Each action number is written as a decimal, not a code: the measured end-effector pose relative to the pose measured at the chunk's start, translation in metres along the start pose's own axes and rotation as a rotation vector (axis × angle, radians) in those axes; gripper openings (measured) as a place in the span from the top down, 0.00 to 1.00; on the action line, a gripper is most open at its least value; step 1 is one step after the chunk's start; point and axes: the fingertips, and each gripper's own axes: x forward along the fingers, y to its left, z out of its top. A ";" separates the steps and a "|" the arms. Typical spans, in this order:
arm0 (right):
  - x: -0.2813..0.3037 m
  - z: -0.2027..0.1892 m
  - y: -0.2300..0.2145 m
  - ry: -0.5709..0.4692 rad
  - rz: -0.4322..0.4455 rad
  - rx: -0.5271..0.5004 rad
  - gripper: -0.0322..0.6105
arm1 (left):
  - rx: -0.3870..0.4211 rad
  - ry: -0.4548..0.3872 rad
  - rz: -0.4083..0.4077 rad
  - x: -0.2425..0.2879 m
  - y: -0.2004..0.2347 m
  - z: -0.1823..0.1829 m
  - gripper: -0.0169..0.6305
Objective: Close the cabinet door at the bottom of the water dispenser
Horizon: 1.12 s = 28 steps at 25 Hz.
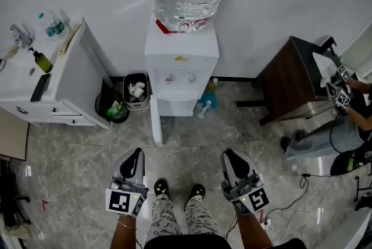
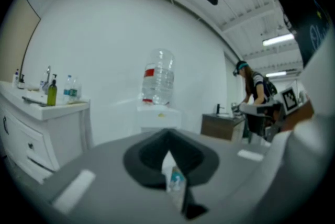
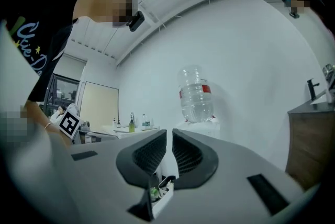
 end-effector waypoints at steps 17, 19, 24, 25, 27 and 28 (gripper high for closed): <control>0.077 -0.400 -0.121 -0.176 0.035 0.129 0.92 | 0.083 -0.127 0.017 0.107 0.083 -0.360 0.98; 0.085 -0.428 -0.125 -0.193 0.065 0.134 0.92 | 0.066 -0.116 0.003 0.111 0.089 -0.400 0.97; 0.105 -0.486 -0.135 -0.192 0.113 0.102 0.92 | 0.097 -0.137 -0.030 0.126 0.093 -0.450 0.96; 0.105 -0.496 -0.139 -0.181 0.104 0.086 0.92 | 0.109 -0.133 -0.023 0.129 0.095 -0.457 0.96; 0.106 -0.506 -0.143 -0.171 0.089 0.074 0.92 | 0.124 -0.114 -0.017 0.135 0.097 -0.467 0.96; 0.105 -0.508 -0.143 -0.166 0.084 0.077 0.92 | 0.123 -0.102 -0.020 0.137 0.097 -0.471 0.96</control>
